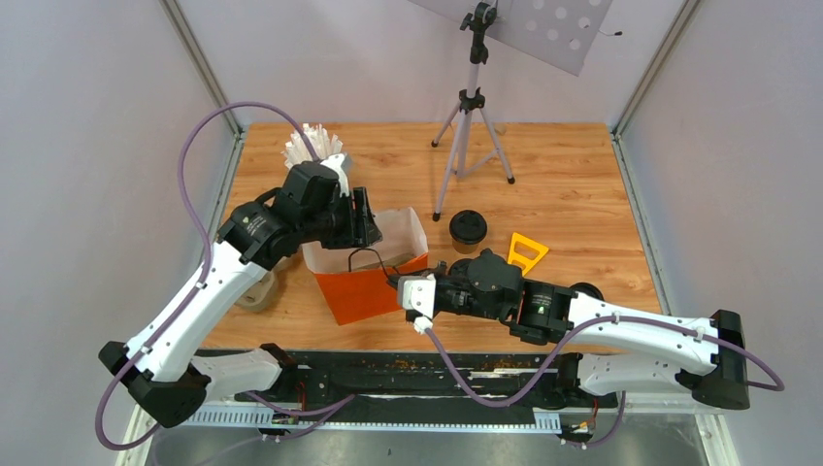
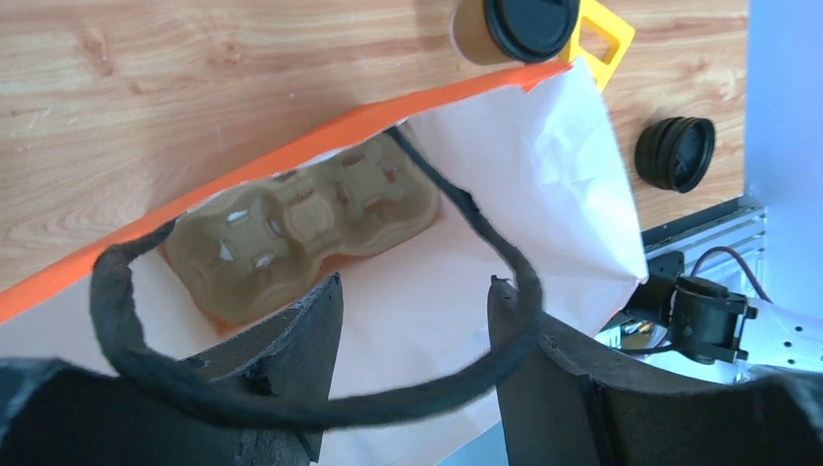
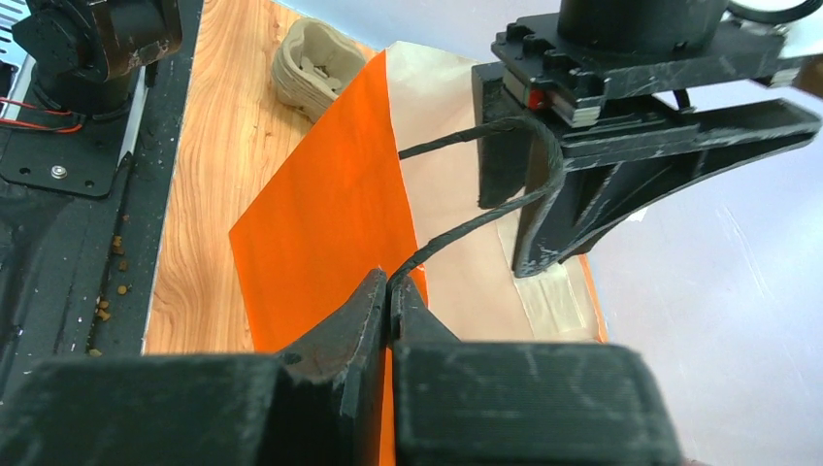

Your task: Pack the takeout coffee

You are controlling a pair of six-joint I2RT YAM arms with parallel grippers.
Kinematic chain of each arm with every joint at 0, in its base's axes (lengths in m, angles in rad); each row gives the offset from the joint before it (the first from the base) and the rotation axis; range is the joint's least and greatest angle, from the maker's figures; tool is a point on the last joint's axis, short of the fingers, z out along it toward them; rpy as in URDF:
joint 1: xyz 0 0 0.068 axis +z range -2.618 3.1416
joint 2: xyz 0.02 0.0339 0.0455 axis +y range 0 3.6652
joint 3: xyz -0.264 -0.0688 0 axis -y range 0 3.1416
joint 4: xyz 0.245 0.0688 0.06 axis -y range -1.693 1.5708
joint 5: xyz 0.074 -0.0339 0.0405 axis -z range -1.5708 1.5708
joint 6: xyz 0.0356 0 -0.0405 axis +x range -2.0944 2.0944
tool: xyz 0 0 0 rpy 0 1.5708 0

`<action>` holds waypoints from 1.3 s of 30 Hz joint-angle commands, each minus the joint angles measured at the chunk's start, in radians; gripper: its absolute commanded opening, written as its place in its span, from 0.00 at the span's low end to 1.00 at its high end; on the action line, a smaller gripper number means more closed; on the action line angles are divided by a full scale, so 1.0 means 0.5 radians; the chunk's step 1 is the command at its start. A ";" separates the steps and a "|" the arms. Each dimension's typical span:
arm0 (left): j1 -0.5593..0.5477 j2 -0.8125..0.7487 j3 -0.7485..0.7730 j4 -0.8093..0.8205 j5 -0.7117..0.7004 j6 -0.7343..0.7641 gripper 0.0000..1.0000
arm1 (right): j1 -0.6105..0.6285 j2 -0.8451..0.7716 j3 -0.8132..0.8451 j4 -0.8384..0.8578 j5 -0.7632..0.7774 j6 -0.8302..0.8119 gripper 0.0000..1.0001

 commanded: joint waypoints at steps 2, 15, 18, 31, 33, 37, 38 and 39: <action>-0.009 -0.079 0.136 0.149 -0.001 0.012 0.64 | -0.008 0.002 0.012 0.071 -0.014 0.093 0.01; -0.006 -0.070 0.749 -0.356 -0.619 0.324 0.97 | -0.019 0.028 0.374 -0.253 0.008 0.545 0.73; -0.006 -0.128 0.640 -0.441 -0.680 0.340 1.00 | -0.021 0.059 0.534 -0.383 0.100 0.810 0.82; -0.006 -0.565 -0.087 -0.352 -0.840 0.379 0.92 | -0.057 0.077 0.788 -0.740 0.651 1.458 1.00; -0.006 -0.548 -0.125 -0.387 -0.854 0.361 0.88 | -0.139 0.072 0.818 -0.857 0.721 1.592 1.00; -0.006 -0.564 -0.237 -0.288 -0.693 0.315 0.78 | -0.189 0.074 0.835 -1.107 0.954 1.689 1.00; -0.007 -0.563 -0.250 -0.251 -0.635 0.321 0.75 | -0.190 0.076 0.849 -1.169 1.016 1.705 1.00; -0.006 -0.551 -0.245 -0.225 -0.588 0.321 0.71 | -0.190 0.077 0.875 -1.249 1.072 1.734 1.00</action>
